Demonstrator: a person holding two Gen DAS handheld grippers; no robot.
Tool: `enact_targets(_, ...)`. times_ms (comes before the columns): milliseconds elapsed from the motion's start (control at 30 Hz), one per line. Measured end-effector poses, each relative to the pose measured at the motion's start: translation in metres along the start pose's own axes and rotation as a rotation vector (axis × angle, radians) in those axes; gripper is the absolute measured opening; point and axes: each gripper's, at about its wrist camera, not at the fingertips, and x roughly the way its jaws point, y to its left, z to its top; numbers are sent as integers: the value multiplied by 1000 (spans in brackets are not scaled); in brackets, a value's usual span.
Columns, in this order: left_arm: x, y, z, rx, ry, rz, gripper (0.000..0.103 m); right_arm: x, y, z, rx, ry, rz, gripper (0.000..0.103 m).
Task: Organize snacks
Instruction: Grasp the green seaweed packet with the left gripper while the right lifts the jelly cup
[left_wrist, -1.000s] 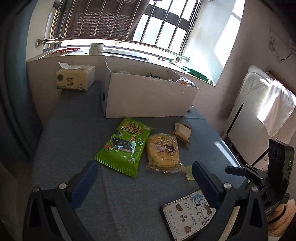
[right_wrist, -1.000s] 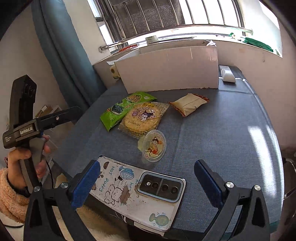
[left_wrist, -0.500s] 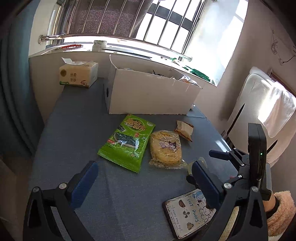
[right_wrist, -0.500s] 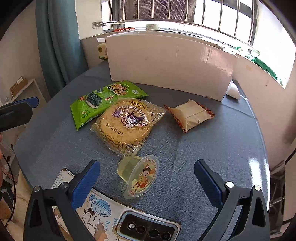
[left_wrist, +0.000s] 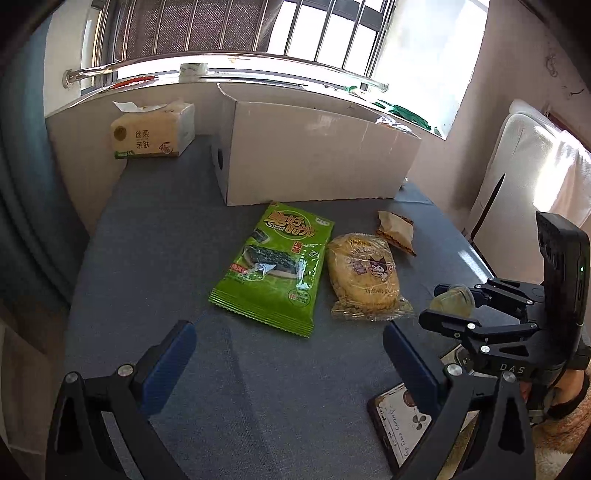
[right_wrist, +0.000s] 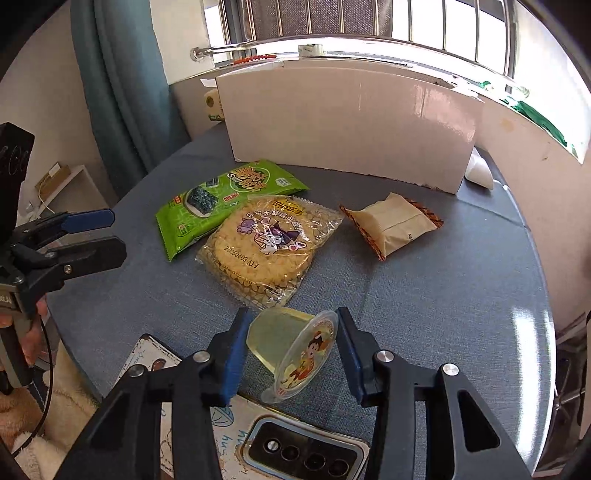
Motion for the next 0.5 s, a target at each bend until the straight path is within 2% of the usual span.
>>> enact_targets(133,27,1,13,96,50,37,103,-16,-11,-1,71,-25,23,49)
enact_targets(333,68,-4,37,214,125,73,103,-27,-14,-7,73,-36,20,49)
enact_targets(500,93,-8,51,233,153,48,97,-21,-15,-10,77,-20,22,49)
